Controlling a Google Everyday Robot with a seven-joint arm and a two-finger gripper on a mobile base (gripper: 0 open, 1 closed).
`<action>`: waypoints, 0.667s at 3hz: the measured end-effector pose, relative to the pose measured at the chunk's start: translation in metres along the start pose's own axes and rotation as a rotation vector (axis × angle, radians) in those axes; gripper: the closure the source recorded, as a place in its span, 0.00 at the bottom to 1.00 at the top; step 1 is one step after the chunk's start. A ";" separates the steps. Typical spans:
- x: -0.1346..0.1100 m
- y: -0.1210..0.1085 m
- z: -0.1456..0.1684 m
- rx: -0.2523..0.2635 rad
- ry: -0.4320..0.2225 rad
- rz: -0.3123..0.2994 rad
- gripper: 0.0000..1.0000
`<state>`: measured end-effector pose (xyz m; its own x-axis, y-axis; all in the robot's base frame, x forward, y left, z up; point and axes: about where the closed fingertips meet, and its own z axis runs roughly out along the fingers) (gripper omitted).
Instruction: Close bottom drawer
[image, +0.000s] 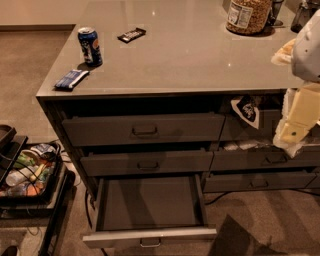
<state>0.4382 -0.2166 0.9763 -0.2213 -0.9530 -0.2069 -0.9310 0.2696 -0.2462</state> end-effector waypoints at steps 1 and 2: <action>0.000 0.000 0.000 0.000 0.000 0.000 0.00; -0.001 0.000 -0.002 0.013 -0.024 -0.005 0.00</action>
Offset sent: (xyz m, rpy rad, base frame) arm -0.0030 -0.0008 -0.0005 0.0430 -0.0274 0.0195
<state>0.4375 -0.2161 0.9779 -0.2094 -0.9509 -0.2278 -0.9282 0.2666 -0.2594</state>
